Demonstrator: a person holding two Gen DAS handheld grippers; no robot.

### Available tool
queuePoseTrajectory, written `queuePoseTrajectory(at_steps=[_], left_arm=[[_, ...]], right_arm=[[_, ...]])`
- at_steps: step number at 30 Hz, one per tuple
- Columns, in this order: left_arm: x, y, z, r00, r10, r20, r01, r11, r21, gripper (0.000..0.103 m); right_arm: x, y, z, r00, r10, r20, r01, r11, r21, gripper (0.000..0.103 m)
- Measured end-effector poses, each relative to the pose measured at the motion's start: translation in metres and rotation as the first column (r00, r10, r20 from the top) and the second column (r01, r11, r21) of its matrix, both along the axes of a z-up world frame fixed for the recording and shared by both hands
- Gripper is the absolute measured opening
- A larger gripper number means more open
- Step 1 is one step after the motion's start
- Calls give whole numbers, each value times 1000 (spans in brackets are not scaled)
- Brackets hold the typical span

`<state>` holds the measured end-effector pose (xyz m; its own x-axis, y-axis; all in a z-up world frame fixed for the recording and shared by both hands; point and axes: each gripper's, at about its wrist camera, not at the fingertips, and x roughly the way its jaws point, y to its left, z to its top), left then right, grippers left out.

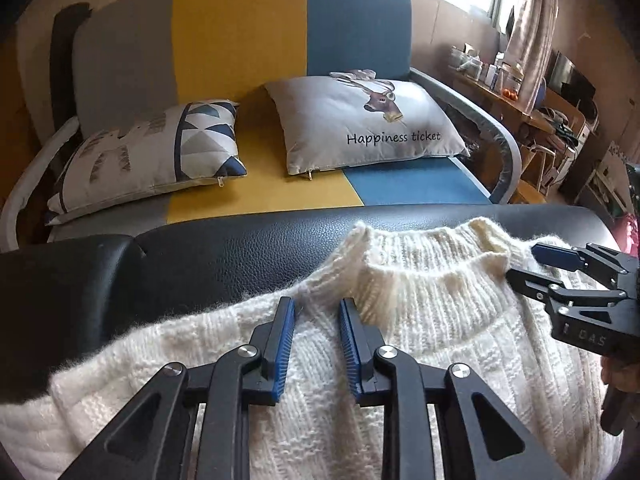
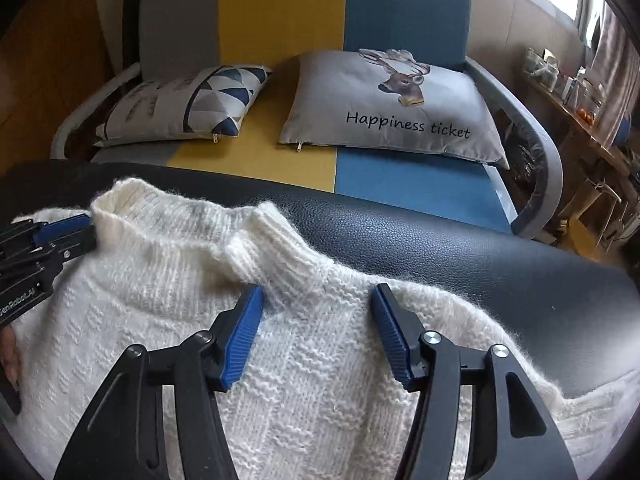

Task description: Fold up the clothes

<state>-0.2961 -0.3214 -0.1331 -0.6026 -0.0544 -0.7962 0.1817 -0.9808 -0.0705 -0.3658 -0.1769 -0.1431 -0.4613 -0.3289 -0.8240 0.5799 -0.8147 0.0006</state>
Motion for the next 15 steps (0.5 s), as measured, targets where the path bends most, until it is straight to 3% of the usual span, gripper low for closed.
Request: queuePoseTrajectory(at_steps=[3,4,6,11,13,15], left_arm=[[24,8,23,999,2,-46,1,998,63,23],[40,18,32,997,-31,-74,40,992,121,23],[68,37,41,993,-70,-98,85,985,152,23],[167,90,51,980,-167,-107,180,975,130,23],[204,105,51,982,-163,-94,171,982,79,23],[234,106,48,990,-117,-78,124,988,92,23]], right_arm=[[12,19,20,999,29,19,-27,997,-70,61],[20,26,27,999,45,7,-44,996,-81,61],[48,47,36,995,99,25,-96,988,-117,61],[126,99,33,983,154,104,-141,983,-122,61],[153,112,22,981,144,127,-134,987,-85,61],[170,118,7,978,138,157,-133,990,-47,61]])
